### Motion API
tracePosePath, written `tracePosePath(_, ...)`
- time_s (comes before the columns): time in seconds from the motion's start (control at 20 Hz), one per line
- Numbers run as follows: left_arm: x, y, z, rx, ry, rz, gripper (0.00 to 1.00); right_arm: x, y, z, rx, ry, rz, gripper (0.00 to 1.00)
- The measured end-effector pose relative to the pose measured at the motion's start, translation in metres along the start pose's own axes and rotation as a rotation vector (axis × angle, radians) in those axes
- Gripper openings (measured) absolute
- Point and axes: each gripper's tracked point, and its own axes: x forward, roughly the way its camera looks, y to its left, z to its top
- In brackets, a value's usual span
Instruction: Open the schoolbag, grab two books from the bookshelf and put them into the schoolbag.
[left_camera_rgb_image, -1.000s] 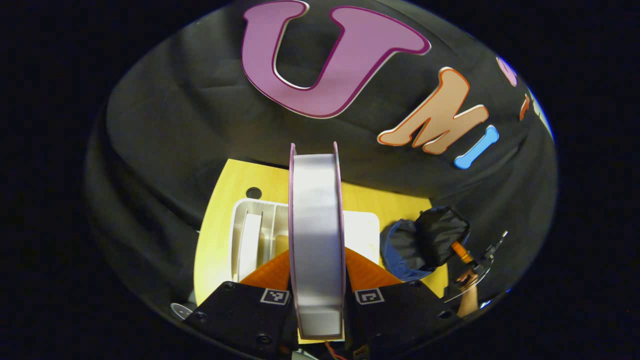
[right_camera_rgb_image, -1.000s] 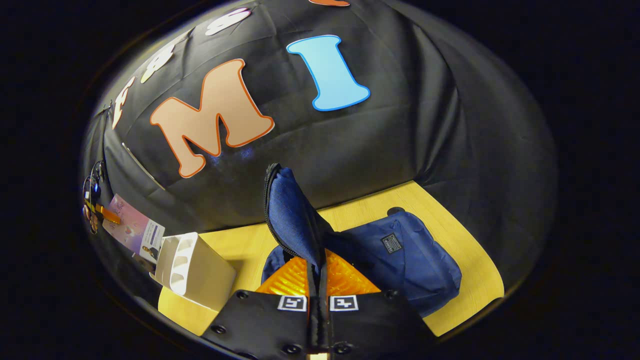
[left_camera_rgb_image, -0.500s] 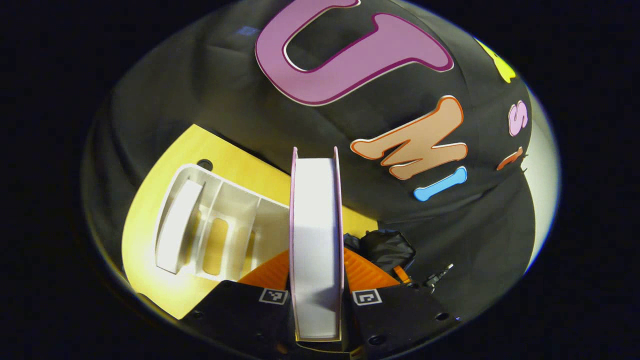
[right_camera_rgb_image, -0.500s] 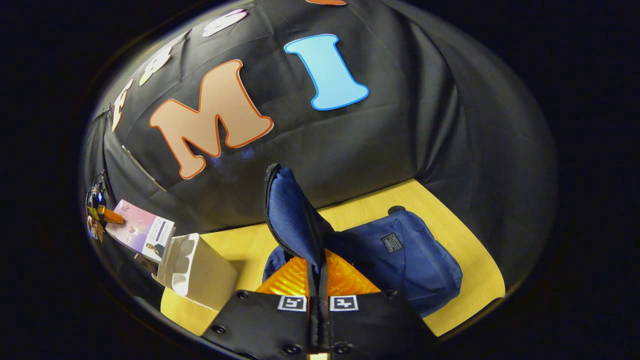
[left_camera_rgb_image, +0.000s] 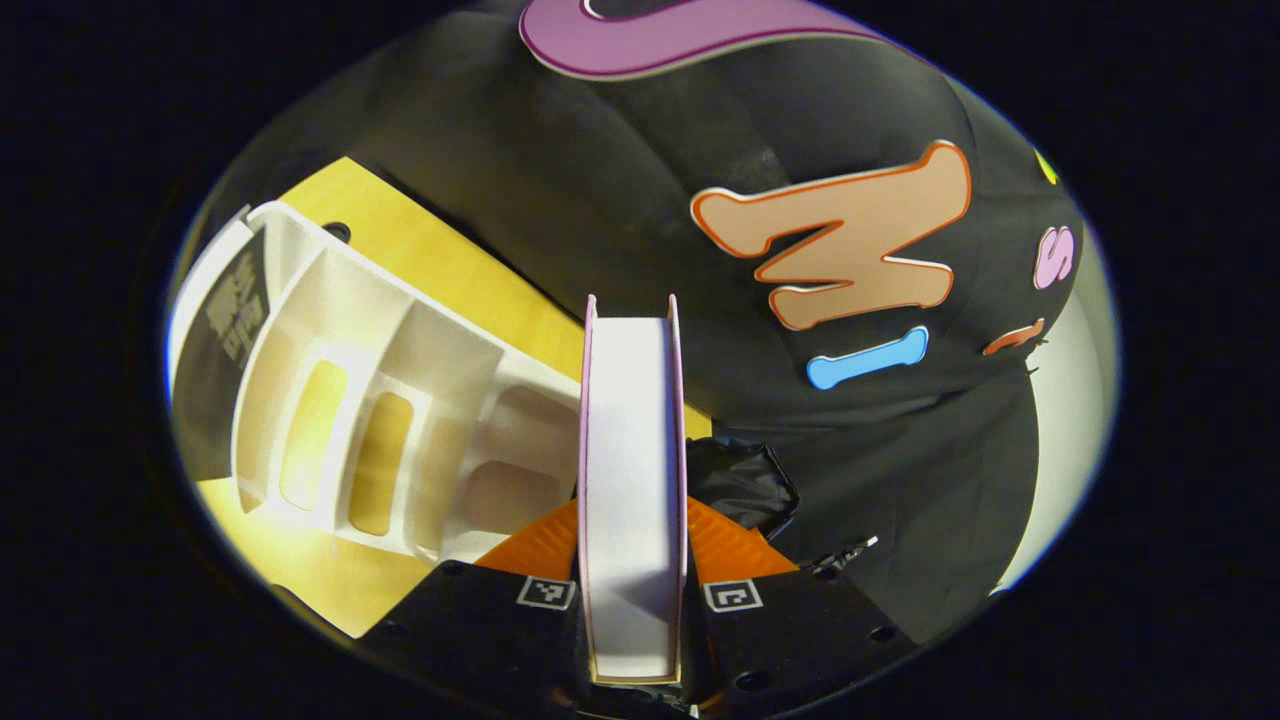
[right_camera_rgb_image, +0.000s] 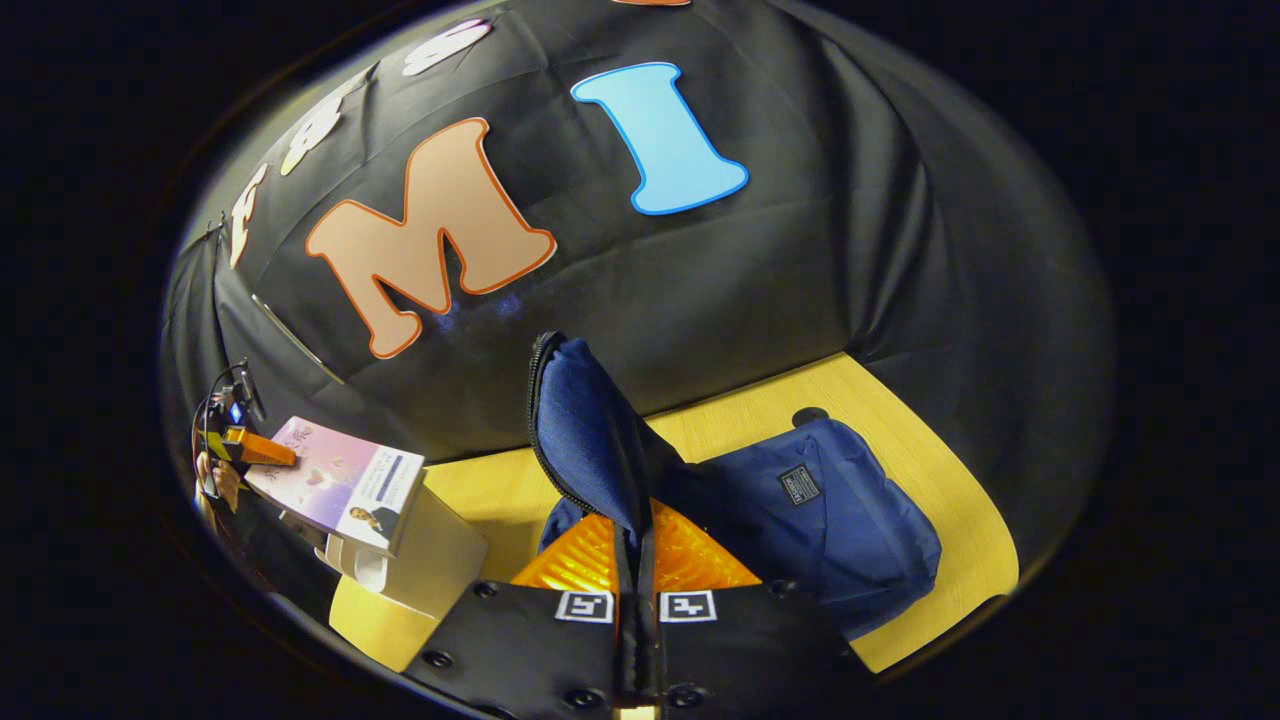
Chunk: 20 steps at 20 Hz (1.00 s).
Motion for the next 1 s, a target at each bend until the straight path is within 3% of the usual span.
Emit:
tracePosePath(0.4,0.099,-0.024,-0.048,-0.049,0.092,-0.024,0.33,0.009,-0.005,-0.001,0.018,-0.003,0.032,0.03)
tracePosePath(1.0,0.219,-0.026,-0.127,-0.064,0.222,-0.003,0.32,0.006,-0.008,0.002,0.057,-0.021,0.073,0.03)
